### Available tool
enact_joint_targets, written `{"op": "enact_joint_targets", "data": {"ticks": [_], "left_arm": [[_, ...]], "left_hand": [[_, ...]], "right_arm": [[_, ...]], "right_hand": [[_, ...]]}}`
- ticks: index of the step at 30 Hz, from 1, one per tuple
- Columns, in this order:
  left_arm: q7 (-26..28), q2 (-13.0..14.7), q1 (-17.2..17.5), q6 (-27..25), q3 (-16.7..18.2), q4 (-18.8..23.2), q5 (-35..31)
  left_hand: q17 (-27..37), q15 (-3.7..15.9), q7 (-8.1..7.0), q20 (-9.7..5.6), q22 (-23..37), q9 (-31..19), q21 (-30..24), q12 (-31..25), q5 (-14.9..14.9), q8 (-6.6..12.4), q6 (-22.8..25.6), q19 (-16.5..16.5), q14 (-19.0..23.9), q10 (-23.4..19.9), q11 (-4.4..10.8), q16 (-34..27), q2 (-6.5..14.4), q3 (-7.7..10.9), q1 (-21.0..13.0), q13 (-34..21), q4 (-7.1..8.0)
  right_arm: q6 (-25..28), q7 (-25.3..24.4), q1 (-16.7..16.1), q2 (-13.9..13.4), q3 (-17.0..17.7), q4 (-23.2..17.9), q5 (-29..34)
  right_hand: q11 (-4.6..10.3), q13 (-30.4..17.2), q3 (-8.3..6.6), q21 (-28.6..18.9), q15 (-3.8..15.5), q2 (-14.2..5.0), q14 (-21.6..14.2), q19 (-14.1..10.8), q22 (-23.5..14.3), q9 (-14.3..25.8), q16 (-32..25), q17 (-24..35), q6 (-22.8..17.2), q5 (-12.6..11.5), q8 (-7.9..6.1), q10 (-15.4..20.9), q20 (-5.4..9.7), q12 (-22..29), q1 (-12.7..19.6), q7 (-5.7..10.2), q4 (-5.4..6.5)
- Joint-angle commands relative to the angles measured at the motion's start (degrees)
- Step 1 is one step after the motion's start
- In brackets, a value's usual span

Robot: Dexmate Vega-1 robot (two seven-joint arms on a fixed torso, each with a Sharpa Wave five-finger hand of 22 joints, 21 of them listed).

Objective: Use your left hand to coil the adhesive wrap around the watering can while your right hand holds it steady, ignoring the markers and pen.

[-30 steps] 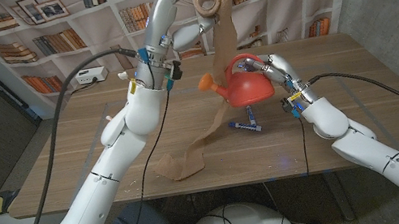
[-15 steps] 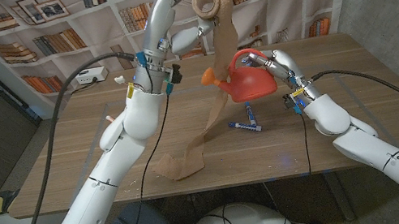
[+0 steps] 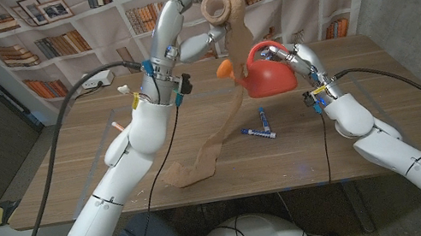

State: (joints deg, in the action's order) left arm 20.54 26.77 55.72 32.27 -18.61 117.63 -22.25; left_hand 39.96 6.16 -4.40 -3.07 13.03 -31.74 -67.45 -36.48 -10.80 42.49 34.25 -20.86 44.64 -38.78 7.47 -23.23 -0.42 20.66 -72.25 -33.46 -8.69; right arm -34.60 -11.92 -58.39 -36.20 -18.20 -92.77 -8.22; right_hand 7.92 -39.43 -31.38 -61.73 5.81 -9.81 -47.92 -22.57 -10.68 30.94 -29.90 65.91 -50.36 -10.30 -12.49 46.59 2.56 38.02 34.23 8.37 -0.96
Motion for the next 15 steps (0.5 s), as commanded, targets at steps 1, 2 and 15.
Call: {"op": "enact_joint_targets", "data": {"ticks": [1,2,15], "left_arm": [[-1.24,1.09,3.4,-1.34,0.07,2.22,3.22],[-1.25,1.15,3.68,-1.36,0.05,2.34,3.35],[-1.02,2.86,9.42,-2.26,1.68,4.29,6.77]], "left_hand": [[0.28,6.5,-0.16,0.06,-0.06,-0.09,-0.58,-0.44,-0.24,0.47,0.33,0.19,7.15,-0.25,-0.26,-0.33,10.21,-0.3,-9.93,-0.14,-0.03],[0.29,6.49,-0.16,0.08,-0.09,-0.08,-0.61,-0.46,-0.24,0.46,0.32,0.2,7.14,-0.31,-0.16,-0.33,10.21,-0.3,-9.93,-0.12,-0.03],[0.36,6.44,-0.16,0.06,-0.71,-0.09,-1.15,-0.48,-0.26,0.51,0.31,0.51,7.13,-0.13,-0.25,-0.24,10.21,-0.35,-9.94,-0.21,-0.03]], "right_arm": [[-0.72,-1.13,-0.29,0.41,2.01,-0.37,-0.78],[-0.64,-1.28,-0.29,0.49,2.12,-0.43,-0.84],[-1.61,-0.68,0.08,1.22,3.97,-0.41,-4.28]], "right_hand": [[-0.04,-0.24,-0.43,-0.44,6.96,-0.32,-0.17,0.29,-0.02,0.28,0.05,0.06,-0.22,-0.18,-0.02,0.42,3.56,0.39,0.03,-0.09,-0.22],[-0.05,-0.3,-0.45,-0.45,6.98,-0.33,-0.18,0.28,-0.02,0.27,0.04,0.07,-0.26,-0.19,-0.03,0.38,3.58,0.41,0.05,-0.14,-0.23],[0.06,-0.39,-0.55,-0.51,6.94,-0.22,-0.02,0.38,0.0,0.23,0.11,0.23,-0.25,-0.19,0.03,0.41,3.58,0.43,-0.02,-0.11,-0.21]]}}
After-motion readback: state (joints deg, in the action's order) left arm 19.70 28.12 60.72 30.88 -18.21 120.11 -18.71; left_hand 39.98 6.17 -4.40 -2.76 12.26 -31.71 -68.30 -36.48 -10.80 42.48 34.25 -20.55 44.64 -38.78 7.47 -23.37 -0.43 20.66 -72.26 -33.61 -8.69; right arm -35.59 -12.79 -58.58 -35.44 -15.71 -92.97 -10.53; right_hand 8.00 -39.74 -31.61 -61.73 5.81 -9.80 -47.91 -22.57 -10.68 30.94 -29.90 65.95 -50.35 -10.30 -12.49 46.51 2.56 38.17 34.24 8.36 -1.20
